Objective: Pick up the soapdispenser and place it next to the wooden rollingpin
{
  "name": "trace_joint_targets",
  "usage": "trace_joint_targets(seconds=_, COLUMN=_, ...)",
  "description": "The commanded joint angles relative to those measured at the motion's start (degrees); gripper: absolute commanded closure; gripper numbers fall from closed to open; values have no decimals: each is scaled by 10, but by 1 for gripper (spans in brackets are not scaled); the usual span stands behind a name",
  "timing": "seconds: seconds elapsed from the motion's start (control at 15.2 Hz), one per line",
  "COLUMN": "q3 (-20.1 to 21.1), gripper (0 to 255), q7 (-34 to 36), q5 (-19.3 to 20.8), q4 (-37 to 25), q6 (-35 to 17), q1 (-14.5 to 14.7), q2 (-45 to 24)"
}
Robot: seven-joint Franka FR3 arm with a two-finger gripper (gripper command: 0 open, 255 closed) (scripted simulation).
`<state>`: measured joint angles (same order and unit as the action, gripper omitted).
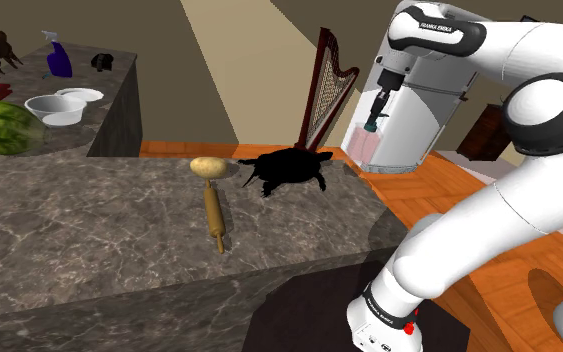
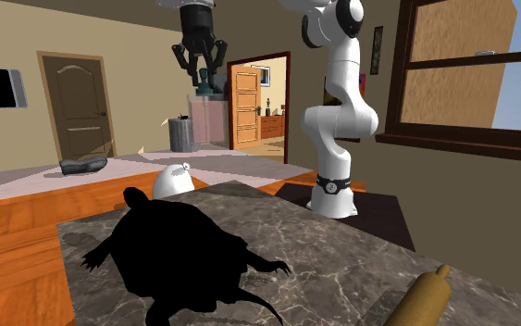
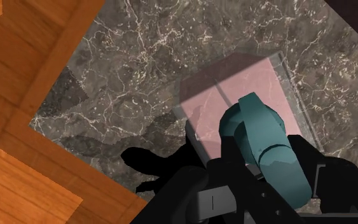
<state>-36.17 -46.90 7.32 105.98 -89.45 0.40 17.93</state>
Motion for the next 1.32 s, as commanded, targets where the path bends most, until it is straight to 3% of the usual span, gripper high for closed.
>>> trace_joint_targets(seconds=0.0, q3=-1, gripper=255, q7=-2, q5=-3, q4=-21, q6=16, q1=1, q2=-5)
trace_joint_targets(seconds=0.4, q3=-3, gripper=255, q7=-8, q5=-11, q4=-76, q6=58, q1=5, q2=-20)
trace_joint_targets(seconds=1.25, q3=119, gripper=255, q7=174, q5=-40, q4=11, q6=-12, q1=60, q2=-9)
